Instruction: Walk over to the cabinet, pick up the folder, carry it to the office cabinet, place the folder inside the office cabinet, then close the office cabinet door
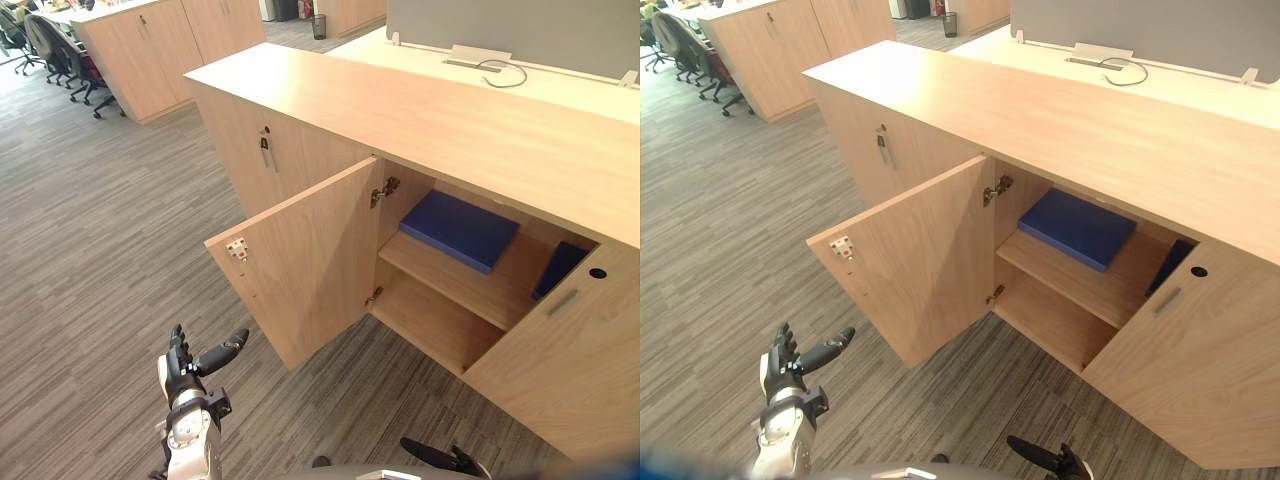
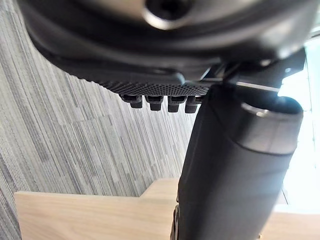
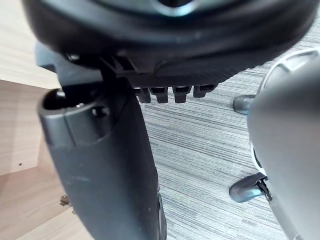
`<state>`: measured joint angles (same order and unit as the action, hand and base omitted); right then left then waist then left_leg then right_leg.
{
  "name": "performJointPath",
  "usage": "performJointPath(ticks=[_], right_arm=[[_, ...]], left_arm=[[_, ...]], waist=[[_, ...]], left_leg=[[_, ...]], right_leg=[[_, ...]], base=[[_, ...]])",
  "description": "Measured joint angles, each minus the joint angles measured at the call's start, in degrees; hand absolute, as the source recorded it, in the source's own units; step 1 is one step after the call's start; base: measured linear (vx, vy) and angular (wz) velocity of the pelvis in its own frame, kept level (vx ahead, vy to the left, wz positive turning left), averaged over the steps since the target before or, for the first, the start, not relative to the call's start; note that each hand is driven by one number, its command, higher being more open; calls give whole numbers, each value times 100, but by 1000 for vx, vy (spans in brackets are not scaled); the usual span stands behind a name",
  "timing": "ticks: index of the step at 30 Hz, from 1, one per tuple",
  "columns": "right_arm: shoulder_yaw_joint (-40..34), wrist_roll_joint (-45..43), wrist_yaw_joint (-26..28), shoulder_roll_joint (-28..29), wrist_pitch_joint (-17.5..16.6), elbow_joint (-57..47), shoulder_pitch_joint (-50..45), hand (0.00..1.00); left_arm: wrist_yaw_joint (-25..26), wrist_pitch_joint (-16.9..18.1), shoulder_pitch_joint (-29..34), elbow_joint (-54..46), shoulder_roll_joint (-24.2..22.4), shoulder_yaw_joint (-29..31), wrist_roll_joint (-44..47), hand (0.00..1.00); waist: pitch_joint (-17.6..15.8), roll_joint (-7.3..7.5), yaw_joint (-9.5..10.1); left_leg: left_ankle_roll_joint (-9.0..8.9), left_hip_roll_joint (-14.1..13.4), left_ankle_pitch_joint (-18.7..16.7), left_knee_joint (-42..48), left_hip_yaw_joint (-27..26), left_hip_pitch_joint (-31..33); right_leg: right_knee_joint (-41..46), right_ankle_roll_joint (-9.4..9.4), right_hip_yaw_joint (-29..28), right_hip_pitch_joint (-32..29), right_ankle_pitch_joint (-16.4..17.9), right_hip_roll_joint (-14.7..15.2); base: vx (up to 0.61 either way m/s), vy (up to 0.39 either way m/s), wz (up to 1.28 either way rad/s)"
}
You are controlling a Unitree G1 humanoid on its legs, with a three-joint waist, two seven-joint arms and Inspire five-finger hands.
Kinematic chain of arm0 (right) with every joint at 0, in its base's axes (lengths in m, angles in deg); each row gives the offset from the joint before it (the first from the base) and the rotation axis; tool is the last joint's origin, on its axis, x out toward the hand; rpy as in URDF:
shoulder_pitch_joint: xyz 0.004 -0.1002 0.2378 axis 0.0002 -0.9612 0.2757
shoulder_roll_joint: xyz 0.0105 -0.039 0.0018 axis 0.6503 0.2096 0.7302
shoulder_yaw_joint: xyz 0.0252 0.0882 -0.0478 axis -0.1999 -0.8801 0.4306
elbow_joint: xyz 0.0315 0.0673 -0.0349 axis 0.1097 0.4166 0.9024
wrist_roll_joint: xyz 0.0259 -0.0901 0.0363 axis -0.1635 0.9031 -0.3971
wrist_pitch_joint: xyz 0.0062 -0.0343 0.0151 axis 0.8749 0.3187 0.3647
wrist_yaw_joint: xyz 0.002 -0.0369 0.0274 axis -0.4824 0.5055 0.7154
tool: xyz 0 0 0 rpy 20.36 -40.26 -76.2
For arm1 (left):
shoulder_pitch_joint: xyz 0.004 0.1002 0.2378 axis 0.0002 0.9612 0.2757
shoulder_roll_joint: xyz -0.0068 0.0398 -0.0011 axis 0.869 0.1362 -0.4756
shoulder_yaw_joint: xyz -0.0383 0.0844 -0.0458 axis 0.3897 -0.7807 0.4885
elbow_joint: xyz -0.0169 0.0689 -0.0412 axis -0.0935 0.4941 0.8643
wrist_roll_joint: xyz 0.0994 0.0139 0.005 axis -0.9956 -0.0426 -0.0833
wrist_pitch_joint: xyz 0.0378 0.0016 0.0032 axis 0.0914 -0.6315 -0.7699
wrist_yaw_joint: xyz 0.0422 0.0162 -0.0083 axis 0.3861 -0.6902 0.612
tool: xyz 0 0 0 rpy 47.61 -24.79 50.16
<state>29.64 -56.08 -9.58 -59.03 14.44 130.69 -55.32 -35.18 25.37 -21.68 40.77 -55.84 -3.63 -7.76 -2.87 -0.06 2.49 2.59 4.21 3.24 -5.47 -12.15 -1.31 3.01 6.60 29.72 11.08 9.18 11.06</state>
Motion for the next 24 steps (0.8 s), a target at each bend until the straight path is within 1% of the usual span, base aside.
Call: performJointPath(ticks=[3, 5, 9, 13, 14, 18, 24], right_arm=[[2, -1, 46, 51, -5, 66, 11, 100], [2, 0, 75, 47, -15, 129, 37, 100], [-43, 3, 131, 35, -19, 177, 79, 100], [-91, 44, 167, -35, -18, 278, 119, 100], [-135, 51, 171, -58, -15, 322, 127, 100], [-278, 221, 181, -152, -12, 398, 128, 100], [-288, 233, 182, -220, 29, 437, 7, 100]], left_arm=[[-44, -3, -63, 0, 332, -313, -61, 100], [-95, -2, -75, 0, 472, -438, -154, 100], [-263, -1, -221, 3, 581, -462, -240, 100], [-297, -2, -391, 154, 753, -504, -241, 100], [-298, -3, -516, 308, 829, -505, -240, 100], [-294, -13, -793, 663, 1100, -502, -232, 100], [-247, -29, -1215, 1094, 1367, -481, -226, 100]], waist=[[57, 127, -20], [70, 147, -35], [72, 140, -116], [91, 116, -164], [101, 100, -173], [120, 69, -274], [123, 67, -297]], left_leg=[[-36, -24, -22, 1, -93, -37], [-66, -41, -42, 0, -173, -91], [-103, -111, -64, 1, -254, -141], [-135, -162, -76, 0, -304, -176], [-140, -179, -75, 0, -307, -177], [-157, -201, -65, 0, -314, -178], [-160, -206, -65, 0, -347, -181]], right_leg=[[6, -49, -53, -7, -12, -13], [5, -106, -123, -1, -33, -23], [-1, -192, -184, -5, -87, -89], [-17, -199, -200, -4, -91, -130], [-23, -199, -202, -3, -91, -145], [-53, -199, -213, 5, -91, -171], [-61, -199, -301, -5, -91, -174]], base=[[40, -13, -13], [26, 0, -24], [1, -13, -13], [-26, -28, -9], [0, 0, 0], [-8, -8, -1], [-11, -3, -4]])
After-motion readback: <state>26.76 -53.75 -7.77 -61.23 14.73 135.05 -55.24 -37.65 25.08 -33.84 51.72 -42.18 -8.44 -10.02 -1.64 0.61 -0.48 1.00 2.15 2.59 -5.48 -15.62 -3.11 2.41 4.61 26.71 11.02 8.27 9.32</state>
